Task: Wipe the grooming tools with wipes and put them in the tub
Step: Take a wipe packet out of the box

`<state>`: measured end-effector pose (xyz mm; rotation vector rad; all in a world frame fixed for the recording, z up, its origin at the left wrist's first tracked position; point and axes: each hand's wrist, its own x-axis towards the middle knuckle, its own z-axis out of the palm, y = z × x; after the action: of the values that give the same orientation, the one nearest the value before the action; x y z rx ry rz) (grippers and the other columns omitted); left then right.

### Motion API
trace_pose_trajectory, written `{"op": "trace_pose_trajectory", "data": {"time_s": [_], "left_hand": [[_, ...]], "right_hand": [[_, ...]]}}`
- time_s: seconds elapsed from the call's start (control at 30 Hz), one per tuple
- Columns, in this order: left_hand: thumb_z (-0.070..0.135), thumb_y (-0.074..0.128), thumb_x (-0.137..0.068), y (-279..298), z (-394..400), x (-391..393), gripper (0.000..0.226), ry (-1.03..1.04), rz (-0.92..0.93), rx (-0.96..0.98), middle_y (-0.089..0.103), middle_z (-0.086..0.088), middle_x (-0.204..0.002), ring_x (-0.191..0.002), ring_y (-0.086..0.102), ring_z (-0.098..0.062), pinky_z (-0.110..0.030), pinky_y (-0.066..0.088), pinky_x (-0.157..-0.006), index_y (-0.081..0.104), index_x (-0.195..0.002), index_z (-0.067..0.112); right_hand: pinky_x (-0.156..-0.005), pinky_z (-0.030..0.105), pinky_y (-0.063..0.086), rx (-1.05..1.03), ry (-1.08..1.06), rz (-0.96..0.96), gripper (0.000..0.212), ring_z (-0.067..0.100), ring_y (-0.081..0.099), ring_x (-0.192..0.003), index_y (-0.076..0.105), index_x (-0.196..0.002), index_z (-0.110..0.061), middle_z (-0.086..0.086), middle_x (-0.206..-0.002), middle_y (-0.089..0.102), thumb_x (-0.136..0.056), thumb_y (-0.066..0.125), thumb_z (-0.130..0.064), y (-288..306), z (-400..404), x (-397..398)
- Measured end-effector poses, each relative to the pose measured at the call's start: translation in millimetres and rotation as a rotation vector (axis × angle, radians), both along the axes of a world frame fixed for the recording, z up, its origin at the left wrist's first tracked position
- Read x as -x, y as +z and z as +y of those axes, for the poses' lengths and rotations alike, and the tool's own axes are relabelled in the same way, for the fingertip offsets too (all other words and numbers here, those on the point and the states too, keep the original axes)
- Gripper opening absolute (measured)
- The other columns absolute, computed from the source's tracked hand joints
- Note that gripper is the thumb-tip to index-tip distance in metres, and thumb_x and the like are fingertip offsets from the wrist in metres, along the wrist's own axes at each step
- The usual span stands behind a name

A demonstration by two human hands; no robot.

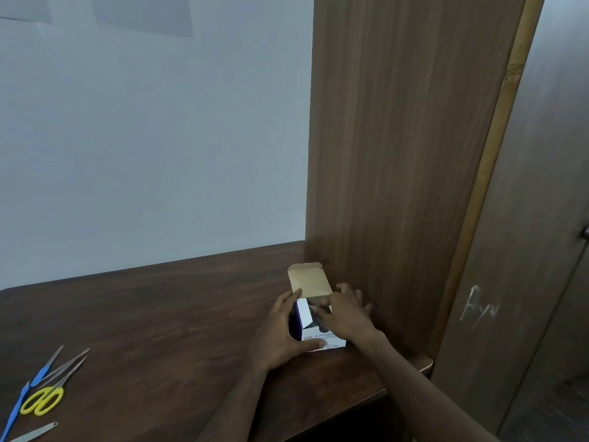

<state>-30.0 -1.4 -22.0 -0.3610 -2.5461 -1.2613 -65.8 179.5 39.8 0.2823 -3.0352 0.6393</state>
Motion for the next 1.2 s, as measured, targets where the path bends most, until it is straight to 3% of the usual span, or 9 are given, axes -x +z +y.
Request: {"op": "trace_pose_trajectory", "data": {"time_s": [0.13,0.23,0.4,0.6,0.67,0.77,0.9,1.07,1.2], "left_hand": [[0.080,0.090,-0.056,1.7,0.2,-2.4,0.126,0.000,-0.007,-0.031,0.023,0.039,-0.161,-0.145,0.046,-0.001,-0.033,0.048,-0.118,0.031,-0.163,0.047],[0.080,0.090,-0.055,3.9,1.3,-5.1,0.126,0.002,-0.013,-0.037,0.016,0.054,-0.151,-0.143,0.045,0.002,-0.031,0.048,-0.117,0.030,-0.162,0.049],[0.078,0.092,-0.056,1.9,1.3,-4.4,0.124,0.001,0.018,-0.060,0.022,0.042,-0.160,-0.144,0.043,0.005,-0.034,0.048,-0.118,0.032,-0.160,0.050],[0.056,0.101,-0.059,3.5,3.3,-6.0,0.107,0.025,0.041,-0.147,0.054,0.030,-0.145,-0.130,0.059,0.003,-0.034,0.057,-0.107,0.042,-0.149,0.048],[0.051,0.102,-0.060,1.7,3.4,-5.2,0.099,0.039,0.036,-0.163,0.062,0.025,-0.137,-0.123,0.065,0.000,-0.036,0.060,-0.101,0.045,-0.141,0.048],[0.052,0.102,-0.058,0.2,2.5,-3.6,0.094,0.046,0.027,-0.171,0.065,0.021,-0.134,-0.119,0.068,-0.001,-0.037,0.062,-0.098,0.048,-0.134,0.047],[0.049,0.104,-0.057,-1.2,3.6,-3.9,0.092,0.059,0.018,-0.189,0.067,0.018,-0.132,-0.115,0.070,0.000,-0.035,0.063,-0.094,0.048,-0.130,0.042],[0.047,0.103,-0.057,0.3,5.8,-7.3,0.087,0.059,0.017,-0.201,0.066,0.018,-0.132,-0.115,0.070,0.000,-0.031,0.062,-0.095,0.049,-0.125,0.041],[0.054,0.103,-0.054,3.5,7.1,-10.3,0.094,0.053,0.008,-0.194,0.066,0.019,-0.131,-0.115,0.070,-0.002,-0.035,0.062,-0.096,0.048,-0.130,0.045]], "right_hand": [[-0.124,0.055,0.027,0.170,-0.057,0.064,0.029,0.030,0.036,-0.149,0.076,-0.126,-0.032,0.002,-0.162,0.041,-0.105,0.059,-0.043,-21.5,3.4,2.1],[-0.105,0.029,0.042,0.471,-0.084,0.220,0.025,0.022,0.058,-0.129,0.081,-0.119,-0.020,0.005,-0.144,0.060,-0.103,0.065,-0.032,-32.5,4.6,4.3],[-0.078,0.039,0.056,0.818,-0.259,0.549,0.021,0.020,0.070,-0.089,0.069,-0.105,-0.013,0.001,-0.100,0.072,-0.109,0.053,-0.026,-46.9,7.3,-3.2],[-0.073,0.036,0.060,1.369,-0.468,0.249,0.018,0.008,0.074,-0.064,0.061,-0.111,-0.005,0.018,-0.094,0.077,-0.112,0.049,-0.019,-69.0,23.5,13.0],[-0.071,0.033,0.059,1.364,-0.401,0.222,0.008,0.014,0.076,-0.071,0.056,-0.117,-0.010,0.017,-0.100,0.077,-0.110,0.053,-0.012,-70.2,22.6,12.5],[-0.076,0.036,0.062,1.395,-0.330,0.237,0.018,0.025,0.080,-0.083,0.051,-0.121,-0.019,0.010,-0.104,0.077,-0.108,0.055,-0.006,-67.7,20.7,6.3],[-0.082,0.041,0.064,1.417,-0.309,0.307,0.023,0.028,0.081,-0.082,0.057,-0.094,-0.019,0.007,-0.087,0.079,-0.109,0.051,-0.002,-59.1,19.4,-1.5],[-0.100,0.046,0.059,1.418,-0.275,0.258,0.025,0.029,0.078,-0.101,0.079,-0.091,-0.019,0.003,-0.095,0.082,-0.097,0.067,0.001,-63.6,19.8,-5.5],[-0.106,0.040,0.054,1.494,-0.201,0.251,0.015,0.019,0.074,-0.114,0.081,-0.110,-0.020,0.001,-0.111,0.082,-0.100,0.072,-0.026,-59.1,21.1,-13.9]]}}
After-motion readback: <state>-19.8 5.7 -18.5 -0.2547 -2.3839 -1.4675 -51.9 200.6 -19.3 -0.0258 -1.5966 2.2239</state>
